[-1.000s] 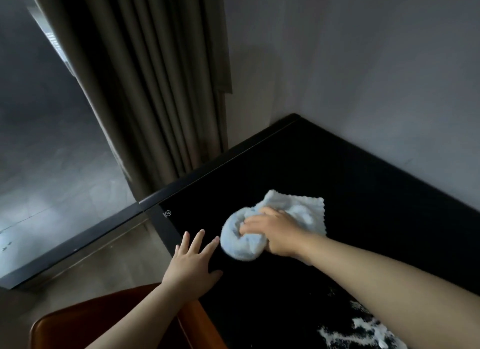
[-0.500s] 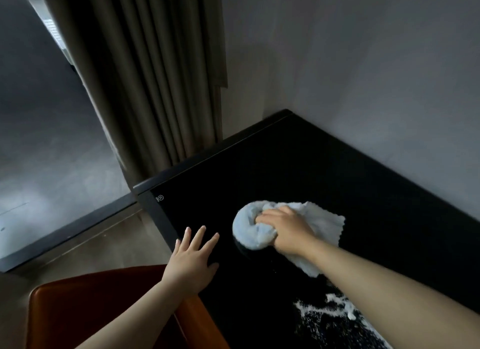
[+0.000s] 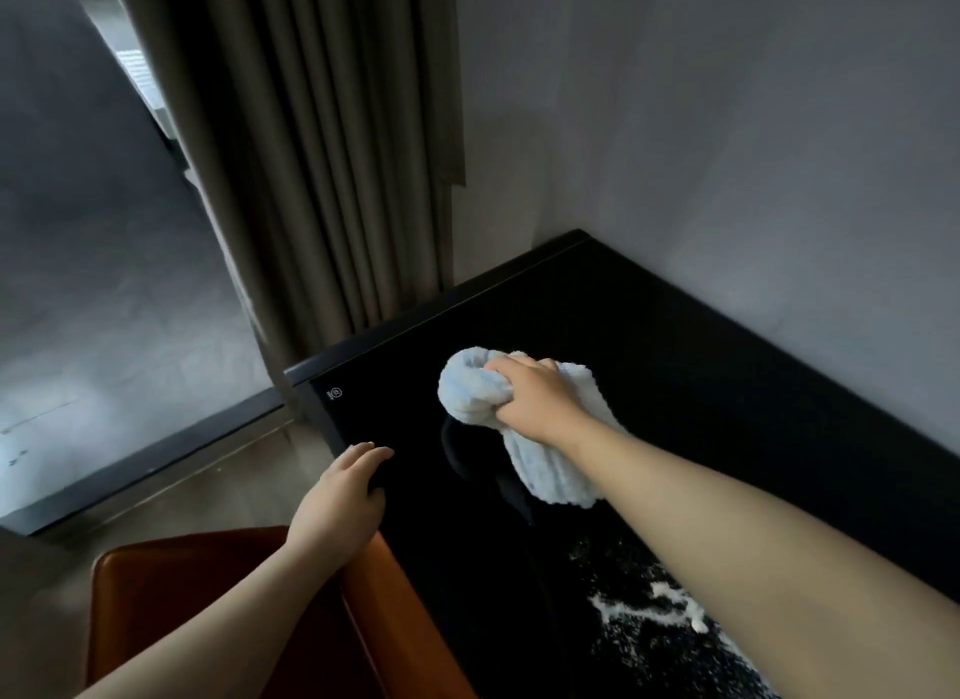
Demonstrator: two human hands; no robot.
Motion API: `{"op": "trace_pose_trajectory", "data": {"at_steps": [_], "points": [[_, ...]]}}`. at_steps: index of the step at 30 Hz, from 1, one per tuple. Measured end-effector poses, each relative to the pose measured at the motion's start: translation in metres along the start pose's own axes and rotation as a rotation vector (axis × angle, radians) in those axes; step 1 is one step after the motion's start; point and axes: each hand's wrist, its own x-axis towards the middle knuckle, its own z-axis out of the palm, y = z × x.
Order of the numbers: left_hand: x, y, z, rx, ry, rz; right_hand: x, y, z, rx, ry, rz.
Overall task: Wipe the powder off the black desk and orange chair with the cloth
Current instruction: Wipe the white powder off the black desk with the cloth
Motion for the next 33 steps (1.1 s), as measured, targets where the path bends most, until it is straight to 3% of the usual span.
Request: {"op": "trace_pose_trajectory", "data": {"at_steps": [4, 7, 10, 14, 19, 27, 33], "points": [[-0.001, -0.020, -0.019, 0.019, 0.022, -0.068, 0.026, -0.027, 0.031, -0.034, -0.012, 0.245], [-0.001, -0.034, -0.034, 0.033, 0.024, -0.158, 0.043, -0.057, 0.046, -0.042, -0.050, 0.285], [-0.005, -0.046, -0.044, 0.077, 0.083, -0.237, 0.055, -0.098, 0.064, -0.073, -0.149, 0.139], [-0.008, -0.054, -0.048, 0.094, 0.124, -0.286, 0.045, -0.133, 0.081, -0.214, -0.267, -0.189], [-0.009, -0.036, -0.034, 0.062, 0.071, -0.209, 0.008, -0.096, 0.074, -0.140, -0.315, -0.364], [-0.014, 0.021, 0.013, 0.028, -0.062, -0.008, -0.065, -0.024, 0.038, -0.091, -0.377, -0.293], [-0.034, 0.057, 0.054, 0.075, -0.156, 0.101, -0.130, 0.040, 0.015, -0.024, -0.433, -0.141]]}}
